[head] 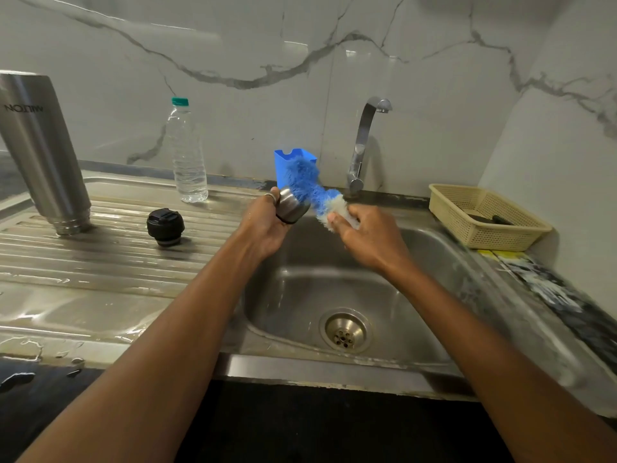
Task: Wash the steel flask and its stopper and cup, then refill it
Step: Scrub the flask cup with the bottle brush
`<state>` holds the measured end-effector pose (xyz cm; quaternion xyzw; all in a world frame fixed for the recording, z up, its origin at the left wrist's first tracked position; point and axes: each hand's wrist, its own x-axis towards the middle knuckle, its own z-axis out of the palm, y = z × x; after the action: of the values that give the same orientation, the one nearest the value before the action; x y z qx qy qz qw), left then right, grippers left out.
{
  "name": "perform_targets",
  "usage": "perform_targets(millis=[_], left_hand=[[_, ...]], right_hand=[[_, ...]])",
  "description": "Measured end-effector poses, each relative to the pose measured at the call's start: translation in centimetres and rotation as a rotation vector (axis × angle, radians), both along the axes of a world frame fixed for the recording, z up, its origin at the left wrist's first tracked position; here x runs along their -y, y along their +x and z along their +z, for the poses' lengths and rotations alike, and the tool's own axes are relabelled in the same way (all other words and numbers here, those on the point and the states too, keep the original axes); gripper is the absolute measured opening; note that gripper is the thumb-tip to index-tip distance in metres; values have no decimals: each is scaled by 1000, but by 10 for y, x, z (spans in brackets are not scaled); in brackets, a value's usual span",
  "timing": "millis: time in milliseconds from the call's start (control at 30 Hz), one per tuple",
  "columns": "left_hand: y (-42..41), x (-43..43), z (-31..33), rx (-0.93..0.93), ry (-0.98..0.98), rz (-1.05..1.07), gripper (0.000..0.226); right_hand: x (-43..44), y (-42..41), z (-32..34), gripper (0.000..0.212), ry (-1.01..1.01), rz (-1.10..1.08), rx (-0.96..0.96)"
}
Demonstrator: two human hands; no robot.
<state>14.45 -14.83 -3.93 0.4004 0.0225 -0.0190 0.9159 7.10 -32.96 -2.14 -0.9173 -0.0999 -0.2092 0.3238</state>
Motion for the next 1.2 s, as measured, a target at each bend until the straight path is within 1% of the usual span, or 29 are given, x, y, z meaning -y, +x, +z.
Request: perform_targets(millis=[67,200,300,333,367,467,500,533,633,733,833,933,1033,1100,1200], left_hand=[[0,0,-1,-3,21,7,32],[5,-6,-3,11,91,6,36],[3,-2,-3,7,296,63,28],[3,-1,-3,13,347,99,30],[0,0,0,15,374,123,37],[-2,-4,3,2,347,139,75],[-2,-7,3,-5,337,161,81],[-1,-10,1,-24,337,205,82],[-2,-17,2,-101,353,362,76],[-1,-15,2,-106,335,376,76],[-6,-5,8,-78,376,383,70],[-5,-3,9,-50,365,371,68],[-7,-3,7,-1,359,277,74],[-11,-2,5,41,382,226,76],[-13,0,9,39,347,226,62]], right_hand=[[1,2,-1,33,22,-33,-7],[-1,-1,-3,31,-4,48,-24],[4,2,-1,32,-6,-16,-53],[5,1,-1,32,-14,-27,-48],[5,-1,0,31,-18,-24,-38],[1,-9,4,22,-27,39,-12],[-2,-11,5,25,-28,49,-13],[-5,-11,5,29,-35,49,-18],[-9,-15,5,30,-64,43,-12],[-12,-18,10,27,-34,72,-11],[-7,-16,8,29,-46,18,-49],[-1,-15,6,31,-60,1,-43],[-9,-19,12,31,46,57,-11],[-14,-18,10,32,69,65,-39],[-5,-11,4,36,49,-24,-95]])
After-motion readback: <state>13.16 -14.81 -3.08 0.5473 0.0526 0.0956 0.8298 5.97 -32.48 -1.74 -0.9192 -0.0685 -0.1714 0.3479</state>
